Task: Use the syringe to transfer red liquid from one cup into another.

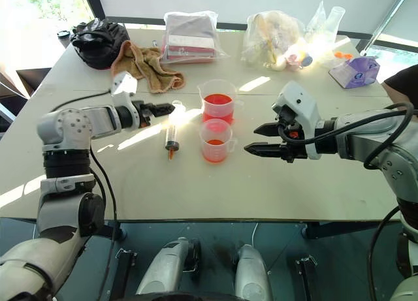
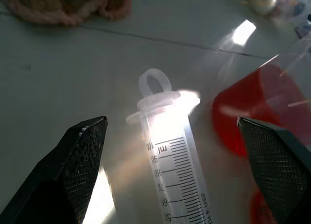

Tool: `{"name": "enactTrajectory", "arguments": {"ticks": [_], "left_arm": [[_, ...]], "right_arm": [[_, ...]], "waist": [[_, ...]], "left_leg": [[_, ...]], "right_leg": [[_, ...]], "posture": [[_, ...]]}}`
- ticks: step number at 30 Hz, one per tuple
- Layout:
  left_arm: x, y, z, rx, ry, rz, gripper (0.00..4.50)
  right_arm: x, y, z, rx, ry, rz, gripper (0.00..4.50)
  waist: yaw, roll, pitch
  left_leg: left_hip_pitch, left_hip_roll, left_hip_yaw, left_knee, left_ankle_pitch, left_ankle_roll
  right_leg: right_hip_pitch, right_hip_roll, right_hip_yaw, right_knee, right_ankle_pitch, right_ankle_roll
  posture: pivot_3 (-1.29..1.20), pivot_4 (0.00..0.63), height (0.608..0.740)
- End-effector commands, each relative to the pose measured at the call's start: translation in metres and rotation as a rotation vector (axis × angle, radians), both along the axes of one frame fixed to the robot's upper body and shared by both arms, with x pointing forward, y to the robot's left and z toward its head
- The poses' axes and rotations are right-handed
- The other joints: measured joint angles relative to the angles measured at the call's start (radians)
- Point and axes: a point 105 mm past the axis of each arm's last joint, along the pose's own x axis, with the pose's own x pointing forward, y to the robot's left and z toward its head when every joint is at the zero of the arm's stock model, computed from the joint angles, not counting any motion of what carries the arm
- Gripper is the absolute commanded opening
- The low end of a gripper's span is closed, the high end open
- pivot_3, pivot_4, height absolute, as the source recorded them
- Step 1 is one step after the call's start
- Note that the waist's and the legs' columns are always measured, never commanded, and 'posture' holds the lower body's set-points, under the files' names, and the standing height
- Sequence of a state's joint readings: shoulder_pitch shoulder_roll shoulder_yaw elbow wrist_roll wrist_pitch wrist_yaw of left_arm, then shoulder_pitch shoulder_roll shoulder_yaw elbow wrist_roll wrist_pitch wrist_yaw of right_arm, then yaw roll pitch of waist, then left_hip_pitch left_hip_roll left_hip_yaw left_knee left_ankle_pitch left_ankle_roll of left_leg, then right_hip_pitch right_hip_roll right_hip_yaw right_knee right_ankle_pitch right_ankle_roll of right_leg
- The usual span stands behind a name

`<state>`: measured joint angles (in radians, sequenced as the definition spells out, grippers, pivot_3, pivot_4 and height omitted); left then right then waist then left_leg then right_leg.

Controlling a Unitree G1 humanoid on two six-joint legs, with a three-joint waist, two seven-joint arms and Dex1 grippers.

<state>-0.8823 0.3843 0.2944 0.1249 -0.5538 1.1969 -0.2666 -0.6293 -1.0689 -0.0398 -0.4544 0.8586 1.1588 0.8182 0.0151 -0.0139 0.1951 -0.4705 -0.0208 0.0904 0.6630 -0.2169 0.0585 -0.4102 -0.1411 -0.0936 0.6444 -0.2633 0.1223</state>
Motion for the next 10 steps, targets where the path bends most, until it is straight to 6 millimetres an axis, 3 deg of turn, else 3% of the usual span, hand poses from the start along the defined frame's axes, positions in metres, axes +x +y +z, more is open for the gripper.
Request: {"name": "enactTrajectory", "arguments": {"ticks": [1,4,10], "left_arm": [[-0.020,0.007,0.027,0.103,-0.155,-0.041,4.46],[-0.039,0.008,0.035,0.197,-0.241,-0.116,4.46],[-0.060,0.024,0.032,0.258,-0.234,-0.201,4.46]], "right_arm": [[0.002,-0.009,0.013,-0.034,-0.056,0.010,2.78],[0.005,-0.010,0.016,-0.034,-0.064,0.025,2.78],[0.013,-0.010,0.019,-0.040,-0.086,0.046,2.78]], "waist": [[-0.003,0.000,0.000],[-0.006,0.000,0.000],[-0.003,0.000,0.000]], "left_leg": [[0.000,0.000,0.000,0.000,0.000,0.000],[0.001,0.000,0.000,-0.001,0.000,0.000],[0.001,0.001,0.000,-0.001,0.000,0.000]], "right_leg": [[0.000,0.000,0.000,0.000,0.000,0.000],[0.000,0.001,0.000,0.000,0.000,0.000],[0.000,0.001,0.000,-0.001,0.000,0.000]], "posture": [[0.00,0.150,0.740],[0.00,0.150,0.740],[0.00,0.150,0.740]]}}
